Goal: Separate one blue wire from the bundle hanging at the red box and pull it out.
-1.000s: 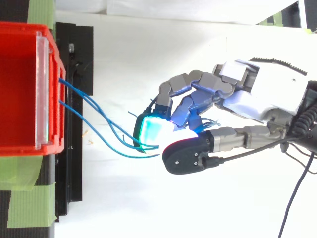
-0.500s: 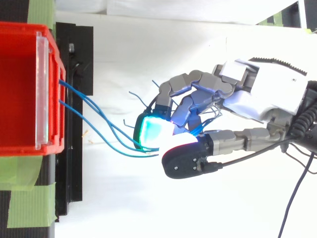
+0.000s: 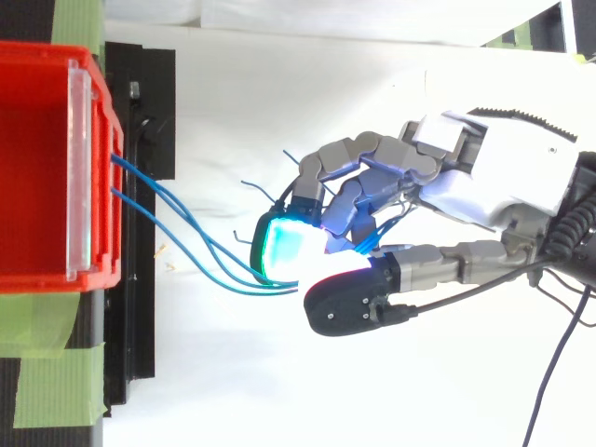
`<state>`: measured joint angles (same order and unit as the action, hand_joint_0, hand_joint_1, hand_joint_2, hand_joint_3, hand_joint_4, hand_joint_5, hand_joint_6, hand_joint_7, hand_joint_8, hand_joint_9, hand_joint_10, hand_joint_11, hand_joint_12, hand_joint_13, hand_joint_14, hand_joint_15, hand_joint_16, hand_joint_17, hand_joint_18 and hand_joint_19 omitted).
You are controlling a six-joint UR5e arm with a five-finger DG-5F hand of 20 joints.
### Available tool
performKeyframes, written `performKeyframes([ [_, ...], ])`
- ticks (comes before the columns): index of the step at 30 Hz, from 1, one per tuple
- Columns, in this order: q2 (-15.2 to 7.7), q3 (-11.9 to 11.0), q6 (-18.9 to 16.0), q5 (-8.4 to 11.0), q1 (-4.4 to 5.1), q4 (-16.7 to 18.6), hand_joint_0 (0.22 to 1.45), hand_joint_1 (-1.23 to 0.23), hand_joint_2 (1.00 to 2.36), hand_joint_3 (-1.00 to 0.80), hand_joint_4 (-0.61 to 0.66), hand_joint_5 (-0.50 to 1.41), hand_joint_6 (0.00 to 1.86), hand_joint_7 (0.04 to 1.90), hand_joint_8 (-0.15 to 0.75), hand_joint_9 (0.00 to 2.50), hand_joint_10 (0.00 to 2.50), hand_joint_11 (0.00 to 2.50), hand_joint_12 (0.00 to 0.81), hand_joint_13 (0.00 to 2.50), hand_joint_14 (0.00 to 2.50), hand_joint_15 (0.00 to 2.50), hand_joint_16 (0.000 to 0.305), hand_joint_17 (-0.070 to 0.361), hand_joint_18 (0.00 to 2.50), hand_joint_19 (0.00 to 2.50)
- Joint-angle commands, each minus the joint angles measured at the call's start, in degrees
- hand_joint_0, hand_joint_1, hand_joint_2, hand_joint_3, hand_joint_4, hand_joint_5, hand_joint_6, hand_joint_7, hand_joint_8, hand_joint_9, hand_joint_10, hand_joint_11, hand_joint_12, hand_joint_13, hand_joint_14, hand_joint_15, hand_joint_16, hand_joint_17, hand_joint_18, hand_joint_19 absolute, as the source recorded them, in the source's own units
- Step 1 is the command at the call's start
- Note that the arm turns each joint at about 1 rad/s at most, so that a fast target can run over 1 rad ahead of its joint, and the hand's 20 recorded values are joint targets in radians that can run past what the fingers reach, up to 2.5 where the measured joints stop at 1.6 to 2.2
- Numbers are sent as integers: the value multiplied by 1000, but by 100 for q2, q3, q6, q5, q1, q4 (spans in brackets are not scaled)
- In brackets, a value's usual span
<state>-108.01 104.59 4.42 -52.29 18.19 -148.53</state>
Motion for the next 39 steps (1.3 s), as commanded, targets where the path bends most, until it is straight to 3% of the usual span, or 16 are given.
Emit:
performKeyframes([
  [1, -1, 0, -2, 0, 0, 0, 599, -745, 1019, -262, 258, -238, 852, 1028, 329, 736, 608, 1598, 303, 891, 1167, 1481, 32, 73, 660, 781],
  [18, -1, 0, -2, 9, 0, 0, 537, -697, 1006, -426, 266, -236, 832, 1033, 353, 759, 571, 1610, 328, 900, 1178, 1436, 37, 84, 672, 809],
  [31, -1, 0, 7, 9, 0, 0, 629, -680, 1023, -169, 251, -228, 835, 1016, 336, 795, 561, 1597, 309, 932, 1109, 1467, 35, 78, 691, 823],
  [39, -1, 0, -2, 9, 0, 0, 669, -833, 1027, -71, 252, -244, 840, 1047, 330, 716, 535, 1638, 325, 899, 1012, 1538, 36, 82, 679, 792],
])
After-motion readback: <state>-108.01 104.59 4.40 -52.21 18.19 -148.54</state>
